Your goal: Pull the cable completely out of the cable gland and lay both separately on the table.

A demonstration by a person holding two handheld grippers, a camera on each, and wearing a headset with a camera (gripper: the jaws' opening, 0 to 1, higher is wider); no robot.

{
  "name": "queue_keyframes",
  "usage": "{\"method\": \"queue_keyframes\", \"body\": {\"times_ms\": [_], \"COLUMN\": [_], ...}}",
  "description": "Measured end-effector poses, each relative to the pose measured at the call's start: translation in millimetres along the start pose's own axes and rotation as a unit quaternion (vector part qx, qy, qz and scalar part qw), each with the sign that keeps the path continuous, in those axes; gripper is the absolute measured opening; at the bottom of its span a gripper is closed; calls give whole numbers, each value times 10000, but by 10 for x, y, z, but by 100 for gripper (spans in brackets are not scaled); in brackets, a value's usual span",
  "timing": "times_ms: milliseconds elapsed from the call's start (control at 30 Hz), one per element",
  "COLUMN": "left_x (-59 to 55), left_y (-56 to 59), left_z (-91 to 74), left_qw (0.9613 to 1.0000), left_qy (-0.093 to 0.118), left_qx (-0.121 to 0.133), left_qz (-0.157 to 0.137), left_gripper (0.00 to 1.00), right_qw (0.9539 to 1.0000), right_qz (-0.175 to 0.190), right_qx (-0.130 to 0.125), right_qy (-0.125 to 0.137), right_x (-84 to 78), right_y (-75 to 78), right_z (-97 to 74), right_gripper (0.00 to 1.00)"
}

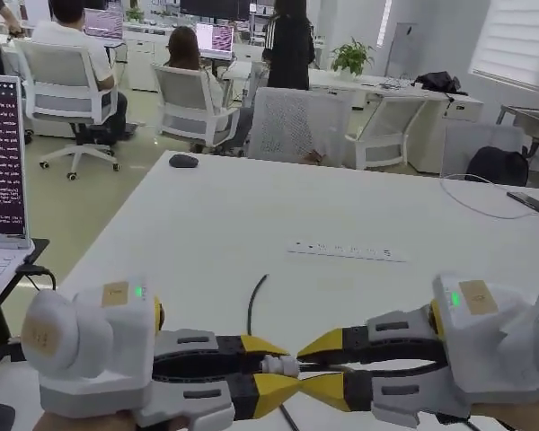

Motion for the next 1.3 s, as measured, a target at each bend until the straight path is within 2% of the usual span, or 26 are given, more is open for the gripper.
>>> {"method": "queue_keyframes", "body": {"times_ms": [233,633,933,1300], "left_x": [-20,-24,-13,-4], "left_y": [-13,-36,-65,-62], "left_z": [13,2,-17,-35], "left_qw": [10000,9999,9997,9997], "left_qy": [-32,-36,15,44], "left_qx": [8,68,145,165], "left_qz": [-69,-128,-171,-171], "left_gripper": [17,17,17,17], "right_qw": [10000,9999,9992,9970], "right_qz": [-65,69,236,464], "right_qx": [-10,-95,-328,-600], "right_qy": [11,12,-69,-160], "right_x": [-23,-87,-202,-351], "right_y": [-7,26,100,104], "right_z": [-4,-27,-181,-378], "right_gripper": [7,7,8,8]}}
Point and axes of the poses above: the centre of the closed fingertips' face, and the gripper's own axes: z roughly forward along the fingers, y roughly to its right, x roughly out of its top, the point moved 8 cm from there along -z, roughly backward along the fingers, and after that the axes turned 1 degree about -x, right-handed, at the moved point
